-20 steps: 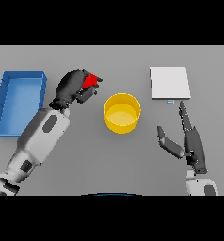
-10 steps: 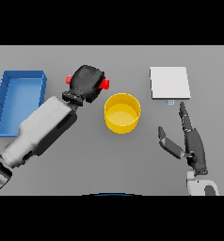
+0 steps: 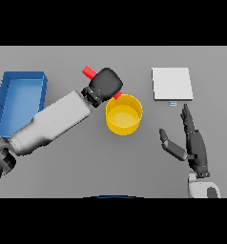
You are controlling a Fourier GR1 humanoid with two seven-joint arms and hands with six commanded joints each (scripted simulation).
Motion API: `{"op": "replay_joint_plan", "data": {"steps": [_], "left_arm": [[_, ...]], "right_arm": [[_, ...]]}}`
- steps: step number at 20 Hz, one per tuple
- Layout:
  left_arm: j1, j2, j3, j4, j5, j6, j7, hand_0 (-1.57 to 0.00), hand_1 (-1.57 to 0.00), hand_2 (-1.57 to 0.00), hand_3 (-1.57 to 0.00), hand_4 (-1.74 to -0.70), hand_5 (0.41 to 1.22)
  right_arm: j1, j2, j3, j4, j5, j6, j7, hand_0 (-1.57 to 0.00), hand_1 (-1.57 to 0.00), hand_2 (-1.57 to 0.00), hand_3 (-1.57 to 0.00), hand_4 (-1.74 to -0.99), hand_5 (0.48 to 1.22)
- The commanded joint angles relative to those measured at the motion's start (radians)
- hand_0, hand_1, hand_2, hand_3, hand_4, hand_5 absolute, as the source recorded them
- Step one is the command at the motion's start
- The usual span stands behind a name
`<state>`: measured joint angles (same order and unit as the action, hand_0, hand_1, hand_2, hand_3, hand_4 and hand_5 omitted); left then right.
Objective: Pick up the red beaker and tilt it to pour out 1 green nut into yellow bowl. Pick up the yellow bowl and place it on the metallic measuring scale.
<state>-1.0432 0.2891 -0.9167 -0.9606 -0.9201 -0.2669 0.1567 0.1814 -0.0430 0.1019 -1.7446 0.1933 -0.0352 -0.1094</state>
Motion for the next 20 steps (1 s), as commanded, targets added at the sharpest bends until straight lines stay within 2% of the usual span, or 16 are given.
{"op": "replay_joint_plan", "data": {"steps": [1, 3, 6, 8, 11, 14, 16, 20], "left_arm": [[-0.016, 0.012, -0.026, 0.006, -0.017, -0.021, -0.014, -1.57, -1.57, -1.57, -1.49, -1.73, 1.219], [-0.046, 0.009, -0.079, 0.025, -0.052, -0.040, -0.023, -1.57, -1.57, -1.57, -1.52, -1.73, 1.220], [-0.096, 0.005, -0.135, 0.036, -0.082, -0.080, -0.040, -1.57, -1.57, -1.57, -1.55, -1.74, 1.220], [-0.114, 0.008, -0.180, 0.041, -0.107, -0.083, -0.064, -1.57, -1.57, -1.57, -1.55, -1.74, 1.221], [-0.161, -0.007, -0.222, 0.102, -0.136, -0.061, -0.084, -1.57, -1.57, -1.57, -1.56, -1.74, 1.221], [-0.213, -0.033, -0.275, 0.139, -0.161, -0.103, -0.106, -1.57, -1.57, -1.57, -1.57, -1.74, 1.221], [-0.237, -0.033, -0.316, 0.147, -0.179, -0.107, -0.139, -1.57, -1.57, -1.57, -1.57, -1.74, 1.221], [-0.274, -0.037, -0.385, 0.155, -0.213, -0.089, -0.179, -1.57, -1.57, -1.57, -1.57, -1.73, 1.221]], "right_arm": [[-0.008, -0.003, -0.006, 0.004, -0.005, 0.000, 0.006, 0.00, 0.00, 0.00, 0.00, -1.290, 0.644], [-0.014, -0.001, -0.009, 0.013, 0.002, -0.009, 0.019, 0.00, 0.00, 0.00, 0.00, -1.291, 0.634], [0.004, 0.006, 0.003, -0.010, 0.016, -0.018, -0.003, 0.00, 0.00, 0.00, 0.00, -1.288, 0.627], [-0.018, 0.006, -0.006, 0.012, 0.022, -0.029, 0.031, 0.00, 0.00, 0.00, 0.00, -1.278, 0.609], [-0.032, 0.011, 0.001, 0.037, 0.044, -0.041, 0.030, 0.00, 0.00, 0.00, 0.00, -1.270, 0.588], [-0.018, 0.002, 0.007, 0.022, 0.070, -0.052, 0.019, 0.00, 0.00, 0.00, 0.00, -1.236, 0.582], [-0.019, 0.001, 0.003, 0.031, 0.069, -0.052, 0.026, 0.00, 0.00, 0.00, 0.00, -1.216, 0.585], [-0.019, 0.004, 0.007, 0.029, 0.069, -0.052, -0.001, 0.00, 0.00, 0.00, 0.00, -1.210, 0.592]]}}
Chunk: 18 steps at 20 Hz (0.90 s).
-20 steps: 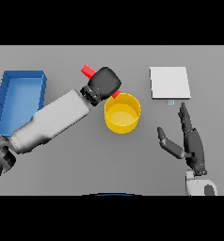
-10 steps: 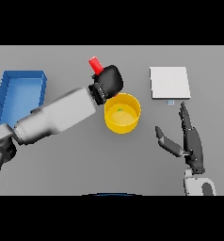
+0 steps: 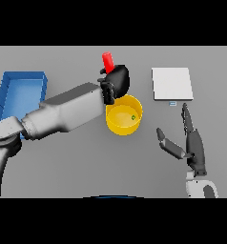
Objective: Pick up the red beaker and tilt it to pour out 1 green nut into yellow bowl. Pick up the yellow bowl and place it on the metallic measuring scale.
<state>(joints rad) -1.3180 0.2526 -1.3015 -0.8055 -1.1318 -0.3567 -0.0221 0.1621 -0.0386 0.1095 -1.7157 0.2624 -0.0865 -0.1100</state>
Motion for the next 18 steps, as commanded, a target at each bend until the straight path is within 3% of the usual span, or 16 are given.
{"op": "replay_joint_plan", "data": {"steps": [1, 4, 6, 7, 8, 10, 12, 15, 18], "left_arm": [[-0.014, -0.006, -0.006, 0.001, -0.004, 0.000, 0.001, -1.57, -1.57, -1.57, -1.57, -1.73, 1.221], [-0.063, 0.011, -0.014, -0.001, 0.004, -0.011, -0.032, -1.57, -1.57, -1.57, -1.57, -1.73, 1.221], [-0.120, 0.040, 0.021, 0.017, 0.029, 0.007, -0.051, -1.57, -1.57, -1.57, -1.57, -1.73, 1.221], [-0.137, 0.054, 0.032, 0.031, 0.034, 0.031, -0.043, -1.57, -1.57, -1.57, -1.49, -1.73, 1.221], [-0.171, 0.068, 0.050, 0.054, 0.045, 0.038, -0.050, -1.57, -1.57, -1.40, -1.51, -1.68, 1.221], [-0.228, 0.102, 0.100, 0.080, 0.085, 0.060, -0.061, -1.57, -1.57, -1.46, -1.04, -1.70, 1.221], [-0.279, 0.127, 0.148, 0.149, 0.123, 0.085, -0.061, -1.57, -1.57, -1.50, -1.23, -1.70, 1.221], [-0.308, 0.146, 0.266, 0.262, 0.234, 0.086, 0.000, -1.57, -1.57, -1.53, -1.40, -1.72, 1.221], [-0.279, 0.207, 0.441, 0.358, 0.406, 0.128, 0.119, -1.57, -1.57, -1.55, -1.36, -1.73, 1.221]], "right_arm": [[0.003, 0.004, 0.003, -0.007, 0.005, -0.005, 0.010, 0.00, 0.00, 0.00, 0.00, -1.209, 0.593], [0.000, -0.002, 0.003, -0.012, 0.019, -0.011, 0.021, 0.00, 0.00, 0.00, 0.00, -1.206, 0.592], [0.004, 0.002, 0.007, -0.007, 0.019, -0.011, -0.001, 0.00, 0.00, 0.00, 0.00, -1.209, 0.592], [0.010, 0.001, 0.008, -0.004, 0.022, -0.011, -0.008, 0.00, 0.00, 0.00, 0.00, -1.203, 0.592], [0.006, 0.000, 0.009, -0.013, 0.024, -0.013, -0.006, 0.00, 0.00, 0.00, 0.00, -1.201, 0.592], [-0.001, 0.002, -0.002, -0.007, -0.001, -0.005, -0.001, 0.00, 0.00, 0.00, 0.00, -1.186, 0.596], [-0.016, 0.002, -0.006, -0.003, -0.018, 0.003, -0.001, 0.00, 0.00, 0.00, 0.00, -1.181, 0.593], [-0.009, 0.005, -0.006, -0.004, -0.048, 0.026, -0.012, 0.00, 0.00, 0.00, 0.00, -1.193, 0.597], [-0.024, 0.004, -0.003, 0.006, -0.043, 0.026, -0.002, 0.00, 0.00, 0.00, 0.00, -1.209, 0.593]]}}
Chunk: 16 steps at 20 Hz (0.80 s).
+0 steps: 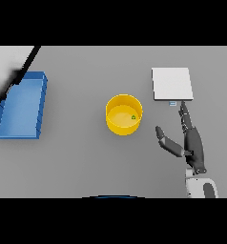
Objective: Pick up the red beaker and tilt it to pour out 1 green nut into yellow bowl. Pick up the yellow bowl and place it on the metallic measuring scale.
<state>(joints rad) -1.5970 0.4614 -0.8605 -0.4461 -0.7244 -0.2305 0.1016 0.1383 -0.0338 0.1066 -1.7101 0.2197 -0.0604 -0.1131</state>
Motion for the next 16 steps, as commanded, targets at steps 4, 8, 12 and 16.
{"op": "replay_joint_plan", "data": {"steps": [4, 8, 12, 16], "left_arm": [[0.111, 0.104, 0.182, -0.001, 0.229, 0.092, 0.033, -1.57, -1.57, -1.56, -1.40, -1.74, 1.221], [0.283, 0.208, 0.294, -0.104, 0.410, 0.203, 0.126, -1.57, -1.57, -1.57, -1.41, -1.74, 1.221], [0.529, 0.292, 0.365, -0.340, 0.565, 0.372, 0.282, -1.57, -1.57, -1.57, -1.45, -1.74, 1.221], [0.762, 0.346, 0.382, -0.563, 0.661, 0.530, 0.439, -1.57, -1.57, -1.57, -1.45, -1.74, 1.221]], "right_arm": [[0.001, -0.011, -0.011, 0.025, -0.014, 0.009, -0.036, 0.00, 0.00, 0.00, 0.00, -1.222, 0.587], [-0.001, -0.024, -0.006, 0.035, -0.001, 0.013, -0.067, 0.00, 0.00, 0.00, 0.00, -1.223, 0.591], [-0.005, -0.033, -0.001, 0.029, 0.011, 0.016, -0.035, 0.00, 0.00, 0.00, 0.00, -1.212, 0.610], [0.006, -0.056, 0.005, 0.017, 0.022, 0.030, -0.048, 0.00, 0.00, 0.00, 0.00, -1.210, 0.649]]}}
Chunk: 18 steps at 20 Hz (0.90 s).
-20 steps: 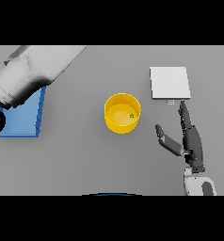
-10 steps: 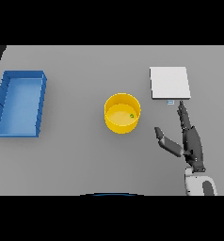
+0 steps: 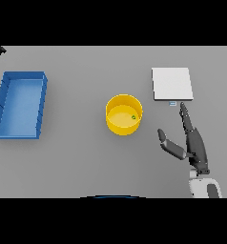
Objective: Pick up the red beaker and tilt it to pour out 1 green nut into yellow bowl. Pick up the yellow bowl and place it on the metallic measuring scale.
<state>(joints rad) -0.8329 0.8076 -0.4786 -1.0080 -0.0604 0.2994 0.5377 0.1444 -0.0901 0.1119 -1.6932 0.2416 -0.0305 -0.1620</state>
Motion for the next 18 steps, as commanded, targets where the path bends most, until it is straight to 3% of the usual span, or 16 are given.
{"op": "replay_joint_plan", "data": {"steps": [1, 4, 9, 12, 14, 15, 16, 17, 18], "left_arm": [[0.047, 0.009, -0.004, -0.046, 0.008, 0.037, 0.028, -1.57, -1.57, -1.57, -1.45, -1.74, 1.221], [0.158, 0.034, -0.011, -0.145, 0.047, 0.111, 0.064, -1.57, -1.57, -1.57, -1.45, -1.74, 1.221], [0.256, 0.022, -0.043, -0.174, 0.093, 0.195, 0.072, -1.57, -1.57, -1.57, -1.51, -1.74, 1.221], [0.279, 0.024, -0.074, -0.170, 0.122, 0.226, 0.072, -1.57, -1.57, -1.57, -1.54, -1.74, 1.117], [0.272, 0.033, -0.113, -0.153, 0.131, 0.230, 0.072, -1.57, -1.57, -1.57, -1.55, -1.74, 0.967], [0.275, 0.045, -0.123, -0.158, 0.135, 0.220, 0.072, -1.57, -1.57, -1.57, -1.55, -1.67, 0.908], [0.279, 0.048, -0.127, -0.161, 0.134, 0.211, 0.073, -1.57, -1.57, -1.57, -1.50, -1.53, 0.865], [0.280, 0.049, -0.130, -0.166, 0.133, 0.195, 0.072, -1.56, -1.45, -1.43, -1.36, -1.37, 0.830], [0.296, 0.073, -0.134, -0.215, 0.171, 0.132, 0.069, -1.46, -1.18, -1.19, -1.13, -1.23, 0.803]], "right_arm": [[0.002, 0.000, 0.003, -0.009, 0.001, 0.002, 0.007, 0.00, 0.00, 0.00, 0.00, -1.206, 0.653], [-0.013, 0.015, 0.013, -0.004, 0.014, -0.009, 0.028, 0.00, 0.00, 0.00, 0.00, -1.215, 0.664], [-0.017, 0.014, 0.009, -0.002, 0.004, -0.005, 0.026, 0.00, 0.00, 0.00, 0.00, -1.217, 0.666], [-0.008, 0.009, 0.010, -0.003, 0.014, -0.009, 0.031, 0.00, 0.00, 0.00, 0.00, -1.207, 0.665], [-0.001, 0.009, 0.008, 0.007, 0.011, -0.009, 0.000, 0.00, 0.00, 0.00, 0.00, -1.205, 0.664], [0.009, 0.003, 0.007, 0.005, 0.008, -0.004, -0.016, 0.00, 0.00, 0.00, 0.00, -1.202, 0.667], [0.008, 0.003, 0.006, 0.005, 0.009, -0.005, -0.014, 0.00, 0.00, 0.00, 0.00, -1.197, 0.664], [0.006, 0.005, 0.007, 0.004, 0.009, -0.006, -0.011, 0.00, 0.00, 0.00, 0.00, -1.192, 0.663], [0.004, 0.009, 0.008, 0.006, 0.003, -0.004, -0.007, 0.00, 0.00, 0.00, 0.00, -1.188, 0.663]]}}
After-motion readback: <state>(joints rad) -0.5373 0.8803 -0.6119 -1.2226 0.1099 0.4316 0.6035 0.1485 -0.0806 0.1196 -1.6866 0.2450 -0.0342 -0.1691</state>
